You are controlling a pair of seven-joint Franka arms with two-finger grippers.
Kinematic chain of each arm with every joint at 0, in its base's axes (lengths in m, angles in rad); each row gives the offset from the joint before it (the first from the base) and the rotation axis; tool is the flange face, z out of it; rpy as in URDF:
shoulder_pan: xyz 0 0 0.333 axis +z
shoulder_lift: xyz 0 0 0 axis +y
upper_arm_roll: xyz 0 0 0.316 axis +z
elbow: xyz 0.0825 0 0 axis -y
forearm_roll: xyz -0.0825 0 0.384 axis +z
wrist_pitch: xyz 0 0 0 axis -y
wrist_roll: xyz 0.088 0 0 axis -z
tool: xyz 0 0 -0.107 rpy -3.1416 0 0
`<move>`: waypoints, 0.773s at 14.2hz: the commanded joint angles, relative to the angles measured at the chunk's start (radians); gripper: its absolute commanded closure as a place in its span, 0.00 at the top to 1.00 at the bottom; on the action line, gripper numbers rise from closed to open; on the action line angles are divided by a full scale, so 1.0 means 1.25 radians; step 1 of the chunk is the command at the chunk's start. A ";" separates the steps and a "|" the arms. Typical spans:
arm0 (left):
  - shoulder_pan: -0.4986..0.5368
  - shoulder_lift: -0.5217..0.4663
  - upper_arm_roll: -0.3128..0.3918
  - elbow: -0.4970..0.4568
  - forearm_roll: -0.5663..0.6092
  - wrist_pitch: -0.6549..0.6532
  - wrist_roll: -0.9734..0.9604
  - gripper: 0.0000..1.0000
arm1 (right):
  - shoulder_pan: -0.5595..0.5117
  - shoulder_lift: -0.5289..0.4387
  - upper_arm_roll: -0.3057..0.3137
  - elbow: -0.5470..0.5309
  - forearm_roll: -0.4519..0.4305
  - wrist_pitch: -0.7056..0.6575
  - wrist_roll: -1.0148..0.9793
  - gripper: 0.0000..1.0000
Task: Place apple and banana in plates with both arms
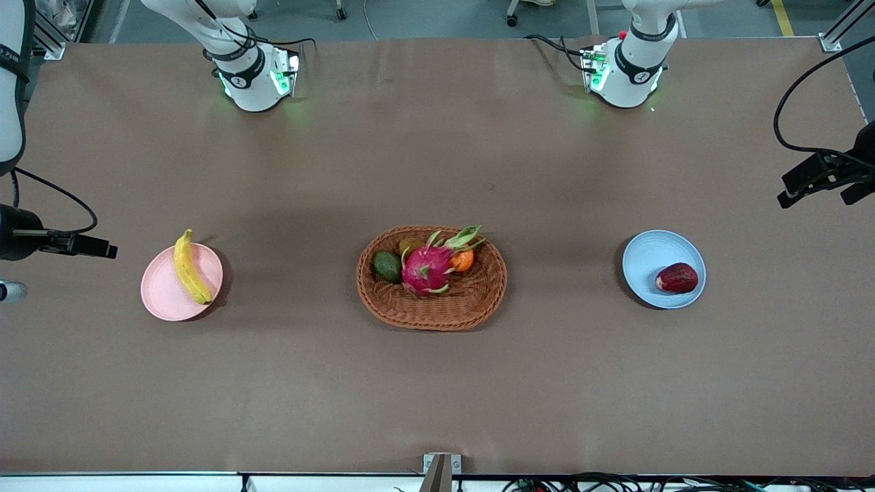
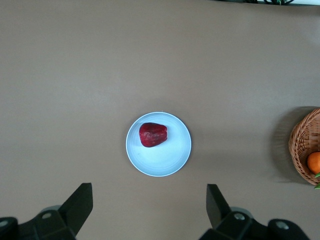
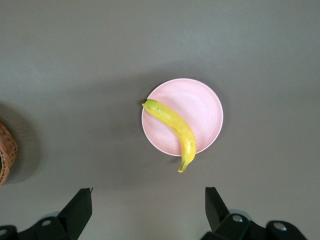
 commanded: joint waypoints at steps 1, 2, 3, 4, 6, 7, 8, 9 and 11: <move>0.001 0.002 -0.002 0.020 -0.010 -0.035 0.017 1.00 | 0.032 -0.017 -0.001 0.014 -0.025 -0.035 0.017 1.00; 0.002 0.001 -0.003 0.020 -0.014 -0.037 0.020 1.00 | 0.035 -0.020 -0.002 0.014 -0.030 -0.077 0.013 1.00; 0.002 0.001 -0.002 0.020 -0.013 -0.037 0.020 1.00 | 0.035 -0.024 -0.001 0.014 -0.028 -0.088 0.015 1.00; 0.002 0.001 -0.002 0.020 -0.013 -0.037 0.020 1.00 | 0.032 -0.041 -0.002 0.013 -0.028 -0.088 0.015 1.00; 0.002 0.001 -0.002 0.020 -0.013 -0.037 0.020 1.00 | 0.031 -0.079 -0.004 -0.009 -0.030 -0.085 0.015 1.00; 0.002 0.000 -0.002 0.020 -0.013 -0.037 0.021 1.00 | 0.032 -0.102 -0.004 -0.024 -0.031 -0.088 0.013 1.00; 0.002 0.000 -0.002 0.020 -0.013 -0.037 0.021 1.00 | 0.035 -0.129 -0.004 -0.056 -0.037 -0.085 0.015 1.00; 0.002 0.000 -0.002 0.020 -0.013 -0.037 0.021 1.00 | 0.036 -0.166 -0.002 -0.095 -0.045 -0.076 0.016 1.00; 0.002 0.001 -0.002 0.020 -0.013 -0.037 0.021 1.00 | 0.043 -0.216 -0.001 -0.147 -0.052 -0.063 0.016 1.00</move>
